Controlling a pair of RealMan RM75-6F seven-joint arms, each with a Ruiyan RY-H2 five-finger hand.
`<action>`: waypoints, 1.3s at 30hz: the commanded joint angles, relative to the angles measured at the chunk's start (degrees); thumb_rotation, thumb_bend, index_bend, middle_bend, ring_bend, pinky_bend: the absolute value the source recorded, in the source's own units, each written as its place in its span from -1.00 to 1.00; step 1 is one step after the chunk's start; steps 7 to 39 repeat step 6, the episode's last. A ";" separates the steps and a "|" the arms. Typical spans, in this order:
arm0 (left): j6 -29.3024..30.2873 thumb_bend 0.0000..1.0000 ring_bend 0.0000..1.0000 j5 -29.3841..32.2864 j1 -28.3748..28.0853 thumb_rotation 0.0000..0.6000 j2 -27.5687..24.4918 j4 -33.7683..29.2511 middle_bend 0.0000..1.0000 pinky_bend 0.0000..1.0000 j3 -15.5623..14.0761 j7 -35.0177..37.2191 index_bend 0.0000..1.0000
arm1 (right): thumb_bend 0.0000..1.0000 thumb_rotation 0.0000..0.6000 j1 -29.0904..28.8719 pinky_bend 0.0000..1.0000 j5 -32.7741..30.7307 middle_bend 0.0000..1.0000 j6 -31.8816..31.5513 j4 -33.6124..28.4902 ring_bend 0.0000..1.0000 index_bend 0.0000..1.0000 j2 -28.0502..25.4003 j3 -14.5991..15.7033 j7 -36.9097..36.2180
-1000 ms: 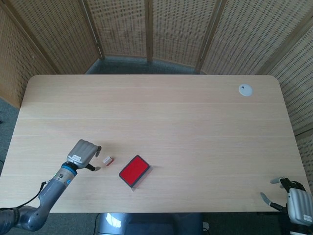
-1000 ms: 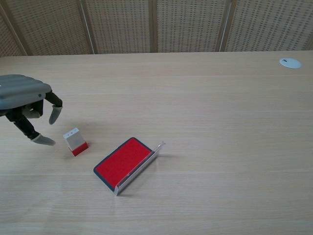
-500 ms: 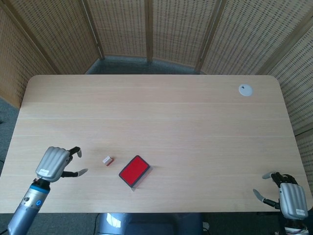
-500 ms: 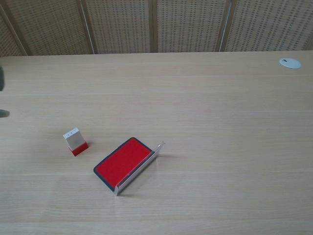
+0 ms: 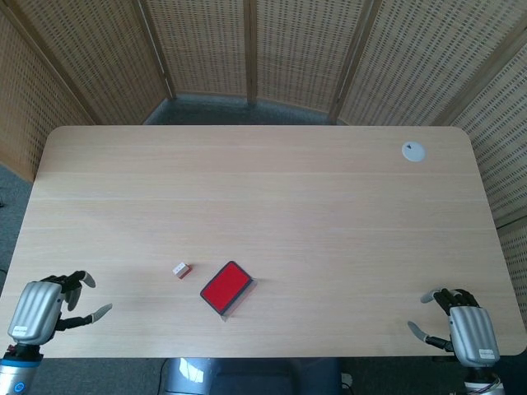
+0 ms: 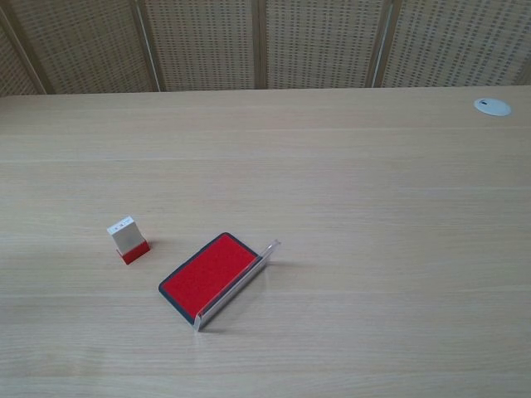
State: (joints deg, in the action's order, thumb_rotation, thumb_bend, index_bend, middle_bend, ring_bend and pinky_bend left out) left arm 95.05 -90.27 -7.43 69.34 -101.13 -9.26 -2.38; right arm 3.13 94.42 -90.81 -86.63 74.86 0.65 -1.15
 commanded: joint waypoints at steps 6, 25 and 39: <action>-1.75 -0.80 0.35 -0.08 0.93 0.53 1.03 0.83 0.63 0.20 1.50 1.04 -0.02 | -0.56 0.41 -0.33 -0.45 -0.44 -0.16 0.51 -0.03 -0.20 -0.10 0.24 0.11 0.41; -1.75 -0.80 0.35 -0.08 0.93 0.53 1.03 0.83 0.63 0.20 1.50 1.04 -0.02 | -0.56 0.41 -0.33 -0.45 -0.44 -0.16 0.51 -0.03 -0.20 -0.10 0.24 0.11 0.41; -1.75 -0.80 0.35 -0.08 0.93 0.53 1.03 0.83 0.63 0.20 1.50 1.04 -0.02 | -0.56 0.41 -0.33 -0.45 -0.44 -0.16 0.51 -0.03 -0.20 -0.10 0.24 0.11 0.41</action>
